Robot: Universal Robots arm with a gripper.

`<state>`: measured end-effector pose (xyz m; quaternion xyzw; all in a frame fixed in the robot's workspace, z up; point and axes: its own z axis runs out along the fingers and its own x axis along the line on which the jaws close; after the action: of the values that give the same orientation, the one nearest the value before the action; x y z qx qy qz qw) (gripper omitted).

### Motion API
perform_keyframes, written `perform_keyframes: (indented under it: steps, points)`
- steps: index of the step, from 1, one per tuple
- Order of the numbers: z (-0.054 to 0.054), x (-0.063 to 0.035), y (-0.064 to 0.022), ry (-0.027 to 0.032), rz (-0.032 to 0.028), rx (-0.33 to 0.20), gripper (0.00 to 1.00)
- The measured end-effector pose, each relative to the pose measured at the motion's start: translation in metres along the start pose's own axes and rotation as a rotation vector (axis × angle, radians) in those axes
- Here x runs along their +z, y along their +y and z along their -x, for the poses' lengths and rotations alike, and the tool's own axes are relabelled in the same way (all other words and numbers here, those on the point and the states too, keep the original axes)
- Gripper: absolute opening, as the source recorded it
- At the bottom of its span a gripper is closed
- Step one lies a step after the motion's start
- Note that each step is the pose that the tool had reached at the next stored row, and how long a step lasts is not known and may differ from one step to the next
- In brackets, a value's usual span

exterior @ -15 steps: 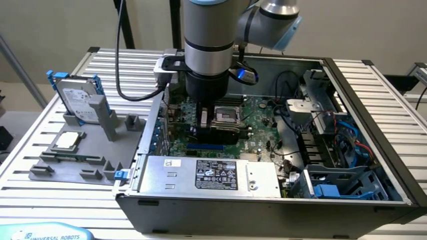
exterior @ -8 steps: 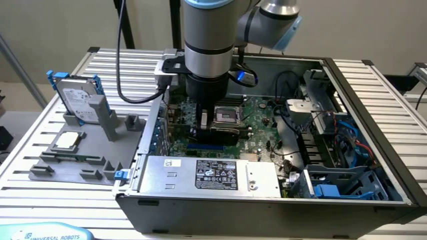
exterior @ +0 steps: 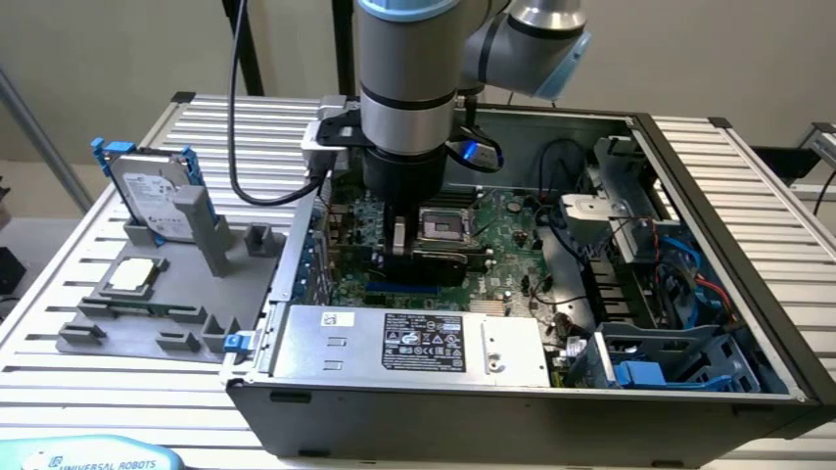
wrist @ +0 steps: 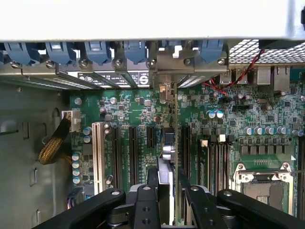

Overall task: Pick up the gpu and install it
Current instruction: 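Insert the gpu into the slot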

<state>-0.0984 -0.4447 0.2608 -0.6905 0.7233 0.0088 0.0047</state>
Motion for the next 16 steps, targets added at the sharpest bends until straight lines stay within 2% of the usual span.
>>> perform_keyframes:
  steps: [16]
  points:
    - [0.0011, 0.0046, 0.0015, -0.0007, 0.0001, -0.006, 0.27]
